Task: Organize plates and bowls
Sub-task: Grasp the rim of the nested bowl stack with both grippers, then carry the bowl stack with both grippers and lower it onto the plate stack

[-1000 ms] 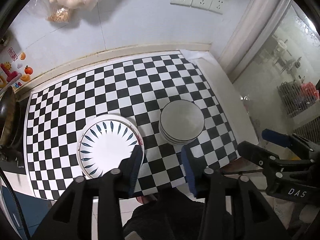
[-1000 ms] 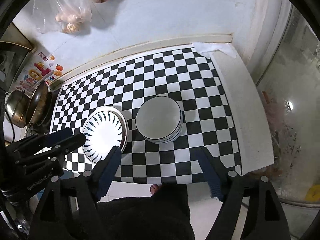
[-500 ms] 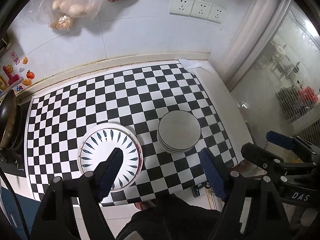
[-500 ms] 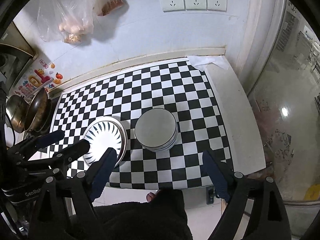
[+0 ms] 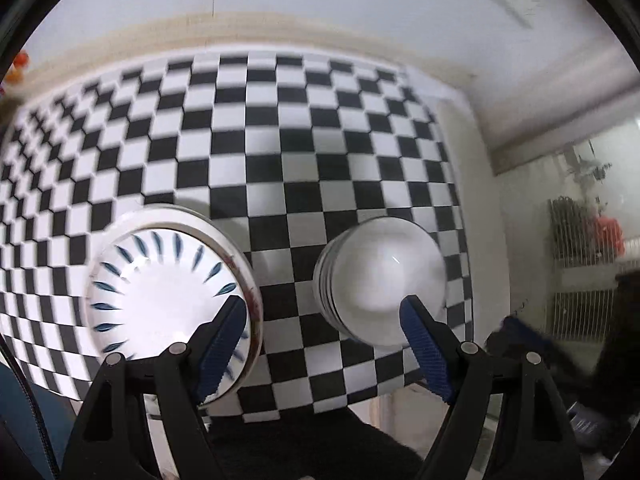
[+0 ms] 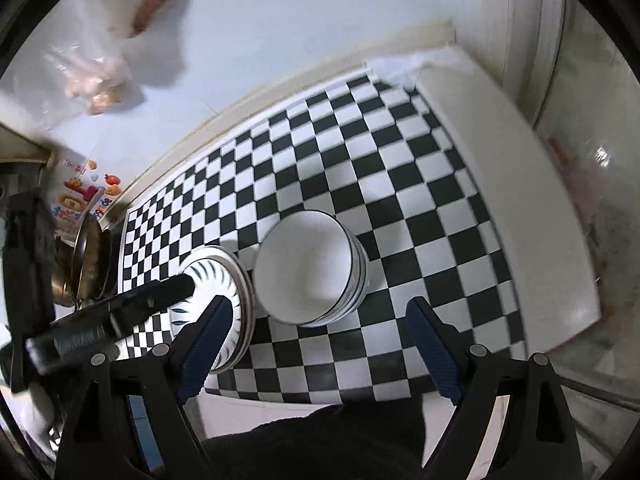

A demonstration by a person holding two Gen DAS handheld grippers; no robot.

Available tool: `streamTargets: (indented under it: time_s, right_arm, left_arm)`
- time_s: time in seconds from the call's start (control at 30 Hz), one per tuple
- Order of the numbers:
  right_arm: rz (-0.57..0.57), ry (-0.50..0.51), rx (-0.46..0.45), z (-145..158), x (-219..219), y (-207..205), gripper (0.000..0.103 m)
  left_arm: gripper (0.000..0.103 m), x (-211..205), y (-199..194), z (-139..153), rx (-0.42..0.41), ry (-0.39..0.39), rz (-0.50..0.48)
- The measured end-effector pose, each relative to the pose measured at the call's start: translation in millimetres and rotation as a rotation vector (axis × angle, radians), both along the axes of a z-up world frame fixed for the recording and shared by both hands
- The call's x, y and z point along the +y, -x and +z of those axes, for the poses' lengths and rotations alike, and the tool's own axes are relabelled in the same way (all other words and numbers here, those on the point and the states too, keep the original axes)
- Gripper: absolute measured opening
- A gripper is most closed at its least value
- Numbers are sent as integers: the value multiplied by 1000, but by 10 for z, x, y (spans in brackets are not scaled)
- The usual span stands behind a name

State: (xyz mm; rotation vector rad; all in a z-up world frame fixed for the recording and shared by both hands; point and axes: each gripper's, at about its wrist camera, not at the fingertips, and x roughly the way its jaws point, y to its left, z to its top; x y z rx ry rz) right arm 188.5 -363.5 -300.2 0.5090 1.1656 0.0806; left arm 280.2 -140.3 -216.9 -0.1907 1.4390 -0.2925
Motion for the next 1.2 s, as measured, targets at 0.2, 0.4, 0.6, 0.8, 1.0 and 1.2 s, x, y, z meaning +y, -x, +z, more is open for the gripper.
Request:
streamTargets:
  time_s: [0.2, 0.4, 0.6, 0.8, 1.0, 1.2]
  right_arm:
    - [-9, -141, 95, -744, -93, -296, 91]
    - [-22, -290, 156, -1285, -169, -496, 91]
    - [-25, -372, 195, -1590, -175, -645, 90]
    - [-29, -424, 236, -1877, -161, -752, 71]
    - [4, -423, 187, -1870, -56, -849, 59]
    - [34, -388, 160, -1823, 54, -940, 59]
  left_arm:
    - [76, -95, -321, -537, 146, 45, -4]
    - [76, -229, -469, -935, 274, 117, -34]
    - [73, -316, -522, -1203, 343, 172, -53]
    - [54, -387, -527, -1335, 333, 228, -99]
    - [53, -356, -526, -1271, 267, 221, -106]
    - [53, -348, -477, -1187, 213, 185, -116]
